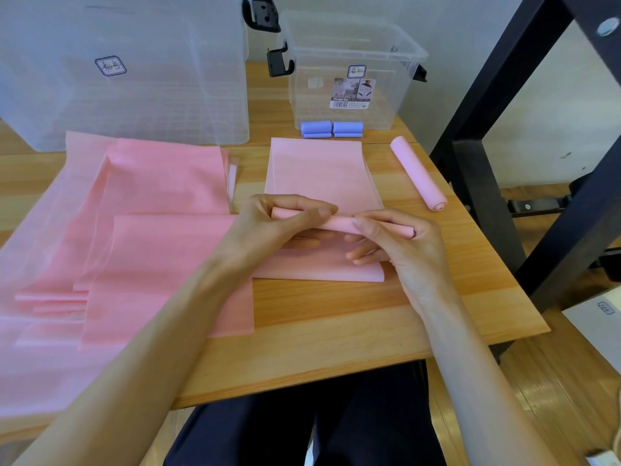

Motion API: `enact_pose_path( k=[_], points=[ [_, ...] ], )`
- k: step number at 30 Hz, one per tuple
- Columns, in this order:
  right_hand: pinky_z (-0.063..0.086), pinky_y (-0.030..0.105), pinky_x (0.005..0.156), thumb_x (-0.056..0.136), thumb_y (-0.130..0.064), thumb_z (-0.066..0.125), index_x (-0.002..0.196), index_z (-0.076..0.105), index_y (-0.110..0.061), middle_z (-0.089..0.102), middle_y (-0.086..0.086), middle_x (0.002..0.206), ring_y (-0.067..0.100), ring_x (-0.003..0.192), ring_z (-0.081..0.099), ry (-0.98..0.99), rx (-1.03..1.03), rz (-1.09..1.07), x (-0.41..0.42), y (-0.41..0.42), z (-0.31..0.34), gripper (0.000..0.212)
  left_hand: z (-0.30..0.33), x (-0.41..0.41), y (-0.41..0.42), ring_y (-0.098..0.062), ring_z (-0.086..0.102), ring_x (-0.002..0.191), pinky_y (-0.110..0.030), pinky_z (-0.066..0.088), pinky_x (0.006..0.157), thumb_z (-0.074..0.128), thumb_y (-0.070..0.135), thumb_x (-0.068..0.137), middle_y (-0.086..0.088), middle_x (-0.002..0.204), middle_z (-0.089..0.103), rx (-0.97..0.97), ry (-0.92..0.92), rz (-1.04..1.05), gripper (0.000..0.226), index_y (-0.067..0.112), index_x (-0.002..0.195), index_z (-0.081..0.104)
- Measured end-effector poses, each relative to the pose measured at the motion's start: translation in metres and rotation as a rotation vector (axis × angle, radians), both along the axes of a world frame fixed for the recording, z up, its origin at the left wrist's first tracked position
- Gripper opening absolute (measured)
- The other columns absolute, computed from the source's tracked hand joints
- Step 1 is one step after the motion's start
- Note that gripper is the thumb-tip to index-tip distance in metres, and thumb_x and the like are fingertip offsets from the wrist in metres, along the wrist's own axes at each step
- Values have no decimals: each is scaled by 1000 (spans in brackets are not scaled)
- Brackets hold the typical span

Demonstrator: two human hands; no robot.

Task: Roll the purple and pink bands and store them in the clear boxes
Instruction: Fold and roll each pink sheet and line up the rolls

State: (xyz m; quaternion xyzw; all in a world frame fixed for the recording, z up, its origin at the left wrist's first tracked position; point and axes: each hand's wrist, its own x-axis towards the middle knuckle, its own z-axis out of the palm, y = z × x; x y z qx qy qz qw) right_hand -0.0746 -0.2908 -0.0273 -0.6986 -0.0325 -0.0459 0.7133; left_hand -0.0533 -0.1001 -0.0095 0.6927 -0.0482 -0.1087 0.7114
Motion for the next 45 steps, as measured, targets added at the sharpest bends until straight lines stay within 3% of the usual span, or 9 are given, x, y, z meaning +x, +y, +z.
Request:
enact_pose_path(
  k=[8, 14, 19, 23, 26, 30, 38, 45],
  points=[
    [60, 29, 60, 79, -9, 77, 95, 74, -6, 76, 8, 81, 25, 64, 73, -3, 2, 19, 1, 1, 0, 17, -3, 2, 1, -14, 75, 78, -19, 57, 72, 74, 21, 85, -6, 85, 78, 50, 1, 43, 11, 15, 92, 78],
    [60, 31, 58, 79, -23, 75, 94, 75, -5, 76, 8, 81, 27, 63, 72, 14, -19, -7, 1, 1, -1, 23, -3, 2, 1, -7, 68, 69, -16, 56, 70, 80, 28, 63, 0, 77, 76, 65, -52, 20, 20, 21, 82, 79],
    [61, 30, 62, 78, -10, 77, 99, 72, -1, 76, 9, 84, 26, 67, 73, 13, 2, 24, 2, 1, -1, 23, -4, 3, 2, -12, 74, 75, -20, 58, 74, 78, 24, 74, -6, 84, 78, 41, -39, 21, 20, 15, 92, 78],
    [60, 30, 58, 80, -21, 76, 94, 73, -4, 75, 11, 82, 27, 63, 72, 22, -3, -17, 2, -1, -1, 22, -4, 1, 1, -11, 71, 78, -22, 59, 78, 79, 28, 67, -3, 84, 78, 93, -109, -6, 27, 23, 94, 78],
    [60, 30, 59, 78, -24, 75, 94, 73, -5, 75, 10, 80, 27, 64, 72, 27, 2, -8, 1, 0, 0, 25, -5, 1, 1, -10, 71, 74, -20, 59, 75, 79, 22, 71, -1, 80, 77, 77, -107, 9, 20, 21, 91, 77],
    [60, 28, 61, 77, -13, 77, 95, 73, -7, 76, 7, 83, 24, 66, 73, 10, 25, 15, 1, 1, 0, 19, -4, 2, 2, -11, 74, 75, -18, 58, 71, 77, 14, 81, -7, 81, 77, 72, -51, 13, 12, 15, 93, 77],
    [60, 31, 58, 79, -24, 75, 92, 75, -7, 75, 9, 79, 28, 62, 72, 16, 11, -31, 2, 0, -1, 21, -3, 2, 1, -11, 73, 76, -19, 58, 73, 74, 31, 71, -5, 87, 78, 40, -65, 8, 24, 19, 91, 78],
    [60, 28, 62, 76, -9, 77, 97, 73, -6, 76, 9, 84, 25, 68, 74, -1, 25, 23, 1, 0, -1, 22, -5, 3, 2, -11, 74, 78, -18, 57, 72, 72, 20, 86, -4, 89, 78, 57, -31, 17, 13, 14, 96, 77]
  ],
)
